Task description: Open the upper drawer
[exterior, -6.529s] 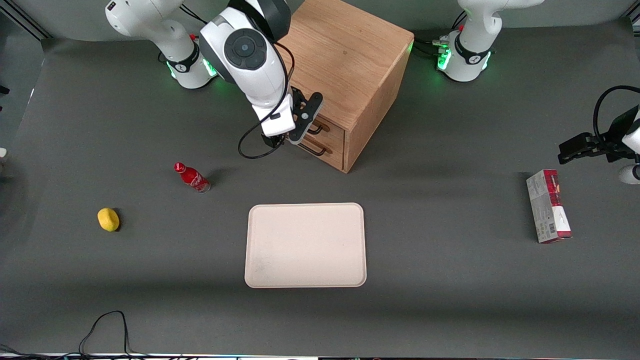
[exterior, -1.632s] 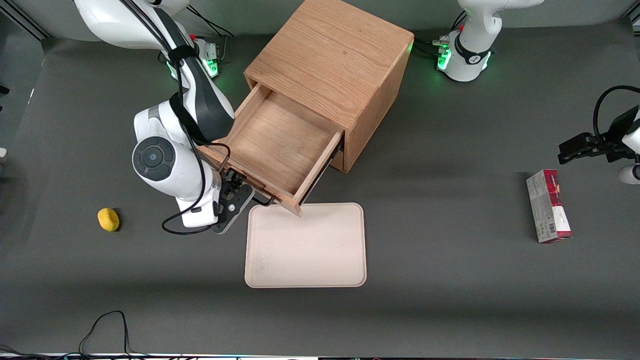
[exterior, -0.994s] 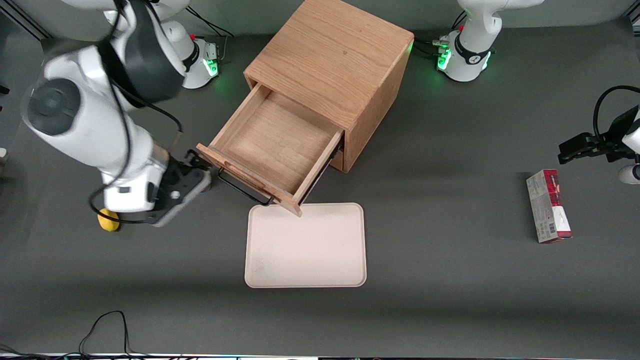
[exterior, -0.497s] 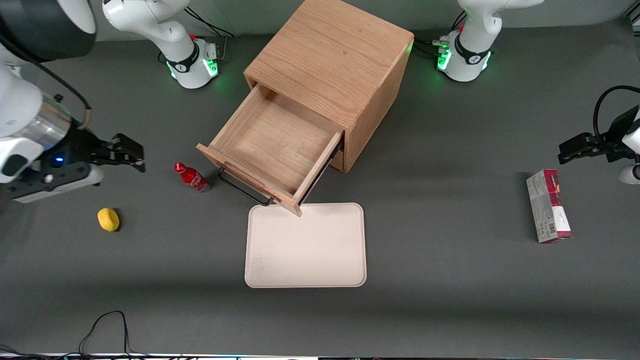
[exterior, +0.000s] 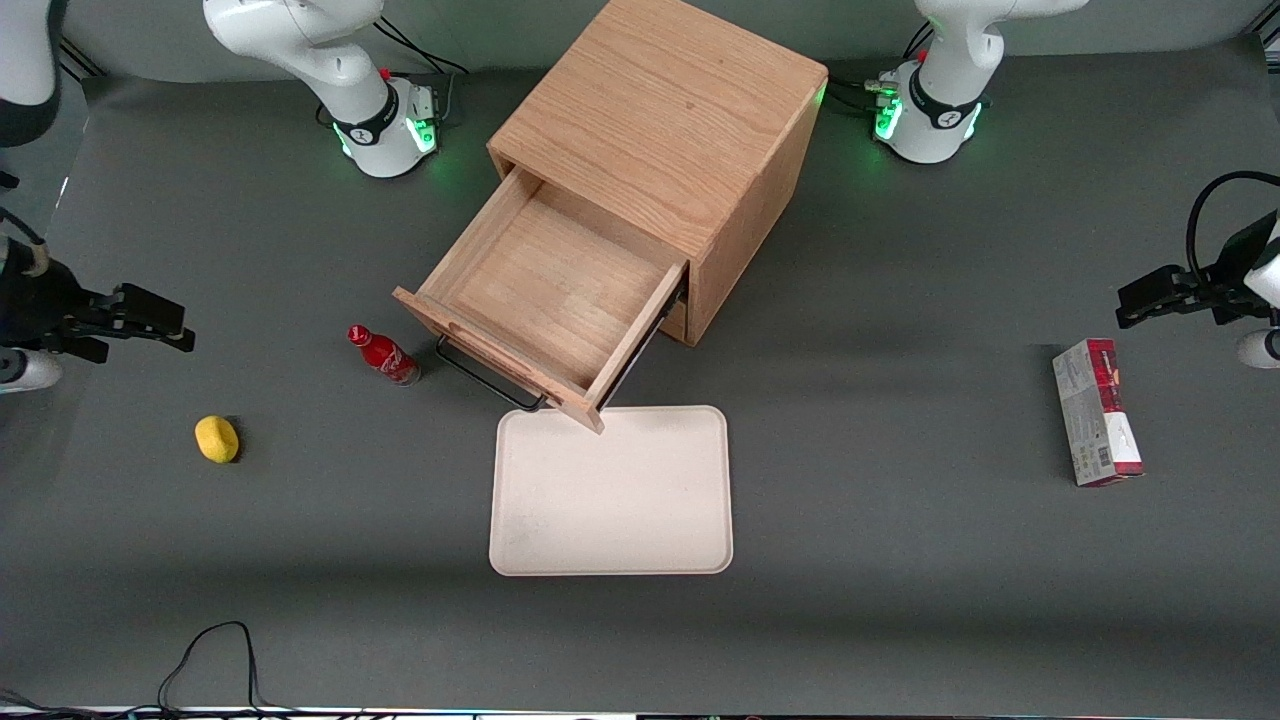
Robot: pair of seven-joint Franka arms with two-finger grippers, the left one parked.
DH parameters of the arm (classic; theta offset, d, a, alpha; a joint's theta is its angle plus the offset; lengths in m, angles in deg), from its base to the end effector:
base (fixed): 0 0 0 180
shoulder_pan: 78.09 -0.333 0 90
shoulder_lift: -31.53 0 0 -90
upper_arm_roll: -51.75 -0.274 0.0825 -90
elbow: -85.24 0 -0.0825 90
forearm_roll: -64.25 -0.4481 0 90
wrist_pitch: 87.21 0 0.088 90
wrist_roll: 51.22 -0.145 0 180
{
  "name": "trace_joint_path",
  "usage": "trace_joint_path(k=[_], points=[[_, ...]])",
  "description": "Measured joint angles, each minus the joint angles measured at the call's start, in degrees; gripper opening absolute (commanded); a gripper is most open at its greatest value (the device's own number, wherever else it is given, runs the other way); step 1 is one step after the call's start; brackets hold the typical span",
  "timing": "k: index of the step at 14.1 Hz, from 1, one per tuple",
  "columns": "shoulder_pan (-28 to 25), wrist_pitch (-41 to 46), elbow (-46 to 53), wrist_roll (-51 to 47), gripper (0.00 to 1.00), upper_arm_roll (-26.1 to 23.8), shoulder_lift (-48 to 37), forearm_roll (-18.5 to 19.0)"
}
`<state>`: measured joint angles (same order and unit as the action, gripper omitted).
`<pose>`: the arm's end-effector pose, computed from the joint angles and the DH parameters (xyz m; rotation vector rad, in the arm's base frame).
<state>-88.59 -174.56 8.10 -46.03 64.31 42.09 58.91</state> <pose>0.6623 0.0009 0.5449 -3.0868 -0.0964 -0.0022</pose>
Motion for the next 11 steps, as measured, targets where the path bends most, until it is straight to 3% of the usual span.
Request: trace_joint_path(k=[5,11], points=[[10.54,-4.13,-8.10,-3.48,1.00,-11.07,-6.36,2.61],[11.37,-4.83,-10.15,-4.34,1.00,-12.81,-7.41,3.69]])
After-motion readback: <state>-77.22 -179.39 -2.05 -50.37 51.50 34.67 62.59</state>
